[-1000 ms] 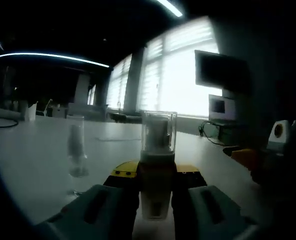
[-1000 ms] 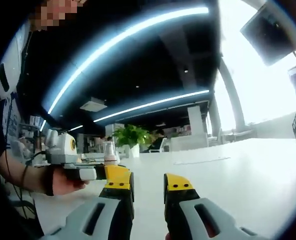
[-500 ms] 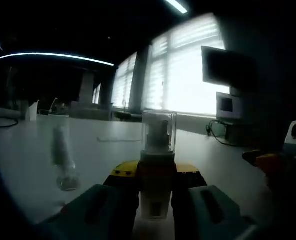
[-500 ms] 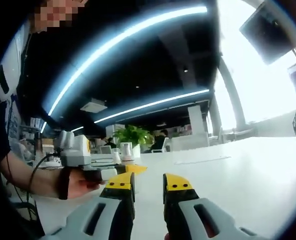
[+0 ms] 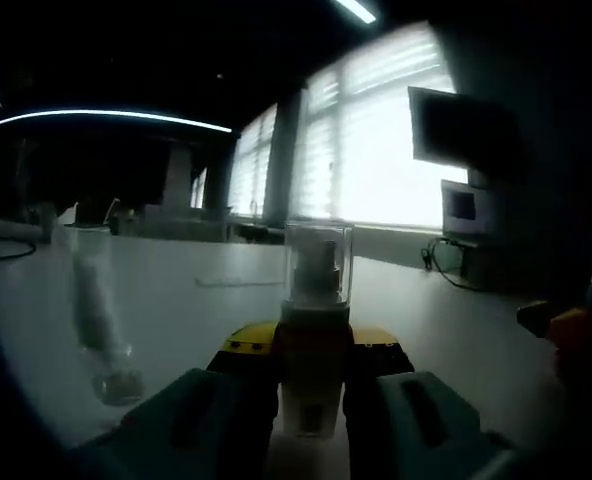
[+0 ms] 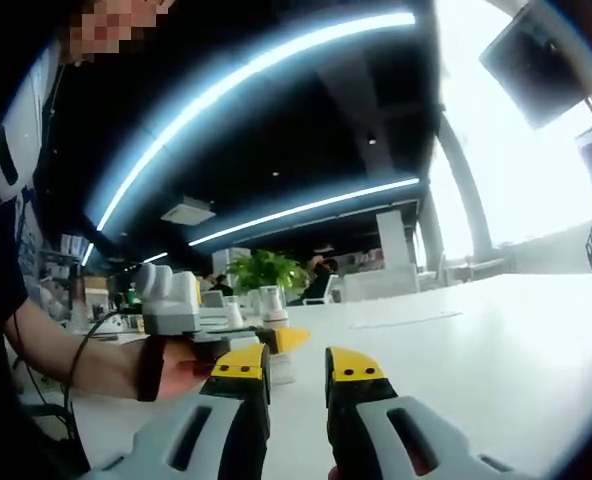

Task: Clamp pump bottle remove cover press pump head put on cover

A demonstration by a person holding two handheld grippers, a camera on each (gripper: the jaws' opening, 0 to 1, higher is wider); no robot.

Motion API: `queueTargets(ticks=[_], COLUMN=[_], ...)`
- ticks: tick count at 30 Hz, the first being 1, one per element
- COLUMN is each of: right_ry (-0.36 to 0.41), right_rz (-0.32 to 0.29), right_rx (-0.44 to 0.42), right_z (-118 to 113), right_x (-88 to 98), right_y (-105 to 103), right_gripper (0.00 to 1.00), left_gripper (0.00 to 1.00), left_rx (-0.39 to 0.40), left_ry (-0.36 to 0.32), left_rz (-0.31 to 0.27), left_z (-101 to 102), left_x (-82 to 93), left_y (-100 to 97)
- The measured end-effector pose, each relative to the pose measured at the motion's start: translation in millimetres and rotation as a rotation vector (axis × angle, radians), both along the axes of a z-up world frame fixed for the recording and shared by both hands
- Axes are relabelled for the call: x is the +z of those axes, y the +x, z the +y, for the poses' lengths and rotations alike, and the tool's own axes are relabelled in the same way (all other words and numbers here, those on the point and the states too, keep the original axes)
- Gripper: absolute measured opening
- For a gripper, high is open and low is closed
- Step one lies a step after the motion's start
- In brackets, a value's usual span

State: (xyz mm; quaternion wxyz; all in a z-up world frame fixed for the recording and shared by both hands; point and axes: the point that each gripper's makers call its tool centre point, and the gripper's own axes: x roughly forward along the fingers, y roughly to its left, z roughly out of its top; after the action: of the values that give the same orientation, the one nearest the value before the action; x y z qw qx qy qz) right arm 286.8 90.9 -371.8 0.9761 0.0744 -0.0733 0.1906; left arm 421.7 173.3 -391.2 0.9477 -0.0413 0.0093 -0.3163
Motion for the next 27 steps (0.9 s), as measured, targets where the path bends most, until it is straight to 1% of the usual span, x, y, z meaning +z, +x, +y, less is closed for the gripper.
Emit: queueTargets(ticks=[8,11,12,15,18,22,27], right_ry=[-0.008,-0.009,-0.007,-0.006,-0.010,-0.008,-0.008], right_rz=[0.003,0.005,0.005,0.005,0.005,0.005,0.003], right_rx=[0.000,-0.001,-0.001,0.000,-0.002,0.000,-0.001], right_z=[0.6,0.6,0.6,0.6,0.8,0.7,-0.3], right_x=[-0.9,-1.0,-0.9,-0.7,-0.9,-0.6,-0.5], right_y=[0.8,1.0,1.0,0.9,1.1,0.9,1.0], right_gripper=[0.16,0.16,0.16,0.16,0.16,0.16,0.16], left_gripper=[0.14,0.14,0.14,0.14,0.14,0.14,0.15], left_rx=[-0.004,-0.010,-0.010,-0.009,0.003,0.023,0.011], left_ry=[0.024,0.063,0.068,0.071,0.053,0.053,0.065], left_rz=[-0.012,-0.046,-0.048,-0.047,-0.038,-0.036,-0.051], left_z=[-8.2,-12.8,-13.6,-13.3,-12.6,-10.0,-11.4], left_x=[-3.0,-3.3,-3.7,-6.7,-6.0,-6.0,-6.7], left_y=[5.8,5.6,5.3,6.8,7.2,8.2,4.8])
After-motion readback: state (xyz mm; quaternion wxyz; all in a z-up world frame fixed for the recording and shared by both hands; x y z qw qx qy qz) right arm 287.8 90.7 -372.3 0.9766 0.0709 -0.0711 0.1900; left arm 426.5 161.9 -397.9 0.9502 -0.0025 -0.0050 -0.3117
